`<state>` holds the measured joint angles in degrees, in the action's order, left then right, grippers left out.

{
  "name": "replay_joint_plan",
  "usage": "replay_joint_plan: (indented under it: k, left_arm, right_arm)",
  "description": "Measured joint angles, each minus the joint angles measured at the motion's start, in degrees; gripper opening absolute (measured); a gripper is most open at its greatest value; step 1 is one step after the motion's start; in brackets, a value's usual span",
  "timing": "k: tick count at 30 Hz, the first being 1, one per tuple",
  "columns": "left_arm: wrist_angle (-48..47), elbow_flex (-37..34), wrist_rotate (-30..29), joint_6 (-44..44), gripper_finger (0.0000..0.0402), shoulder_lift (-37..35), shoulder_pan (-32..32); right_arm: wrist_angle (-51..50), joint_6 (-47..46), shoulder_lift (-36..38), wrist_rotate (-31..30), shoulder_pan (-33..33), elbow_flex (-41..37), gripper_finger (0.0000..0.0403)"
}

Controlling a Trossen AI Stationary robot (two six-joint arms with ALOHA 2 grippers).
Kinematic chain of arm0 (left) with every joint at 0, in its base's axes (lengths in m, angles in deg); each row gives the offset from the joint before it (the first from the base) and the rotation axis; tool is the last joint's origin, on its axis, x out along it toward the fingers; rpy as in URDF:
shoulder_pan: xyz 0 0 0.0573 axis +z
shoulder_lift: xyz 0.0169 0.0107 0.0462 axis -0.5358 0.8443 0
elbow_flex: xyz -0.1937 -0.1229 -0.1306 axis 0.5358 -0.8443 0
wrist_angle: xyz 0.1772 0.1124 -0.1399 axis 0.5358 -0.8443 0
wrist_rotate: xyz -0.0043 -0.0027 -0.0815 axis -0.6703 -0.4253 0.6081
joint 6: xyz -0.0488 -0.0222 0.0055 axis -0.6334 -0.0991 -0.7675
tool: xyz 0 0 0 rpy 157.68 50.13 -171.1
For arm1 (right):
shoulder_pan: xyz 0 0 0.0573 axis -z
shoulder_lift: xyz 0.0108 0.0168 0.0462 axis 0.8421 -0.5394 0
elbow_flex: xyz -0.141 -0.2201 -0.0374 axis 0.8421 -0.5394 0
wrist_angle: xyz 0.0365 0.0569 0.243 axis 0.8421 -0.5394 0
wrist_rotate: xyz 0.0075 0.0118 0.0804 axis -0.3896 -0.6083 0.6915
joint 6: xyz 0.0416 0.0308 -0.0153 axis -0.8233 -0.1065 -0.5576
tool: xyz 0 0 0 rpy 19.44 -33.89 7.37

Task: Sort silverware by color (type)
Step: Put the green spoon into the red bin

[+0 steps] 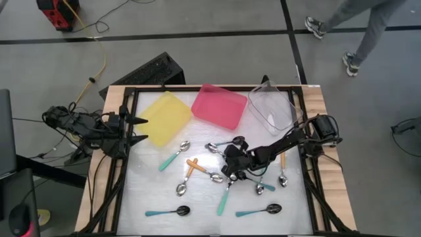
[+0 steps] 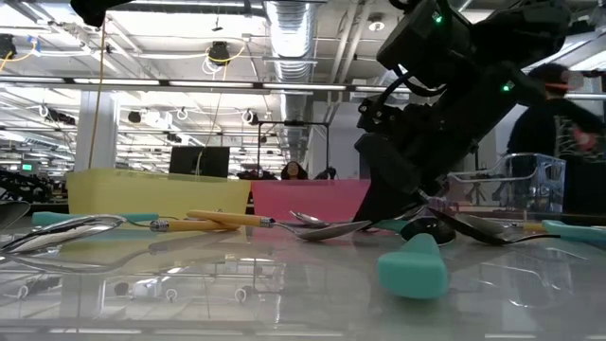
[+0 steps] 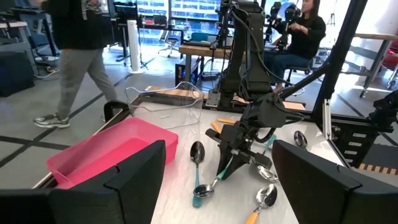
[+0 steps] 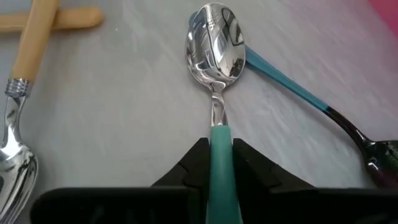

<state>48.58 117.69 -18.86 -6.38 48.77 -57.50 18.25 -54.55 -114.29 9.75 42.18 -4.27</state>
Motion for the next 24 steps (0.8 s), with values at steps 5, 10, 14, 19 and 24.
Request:
replay_joint_plan:
  k: [5, 10, 14, 19, 24]
  left_arm:
    - [0.0, 0.0, 0.0, 0.0, 0.0281, 0.0, 0.0]
    - [0.0, 0.0, 0.0, 0.0, 0.0281, 0.0, 0.0]
    - [0.0, 0.0, 0.0, 0.0, 0.0281, 0.0, 0.0]
    - [0.0, 0.0, 0.0, 0.0, 0.0281, 0.0, 0.0]
    - [0.0, 0.0, -0.1, 0.0, 0.0281, 0.0, 0.0]
  right_arm:
    - [1.4, -0.1, 0.6, 0.4, 0.5, -0.1, 0.0075]
    - [2.0, 0.6, 2.1, 1.2, 1.1, 0.5, 0.0076]
    - [2.6, 4.6, 3.1, 1.2, 1.5, 2.5, 0.0077]
    - [0.9, 8.8, 4.9, 1.7, 3.5, 5.2, 0.0078]
    - [-4.5, 9.5, 8.0, 1.6, 6.9, 7.7, 0.0079]
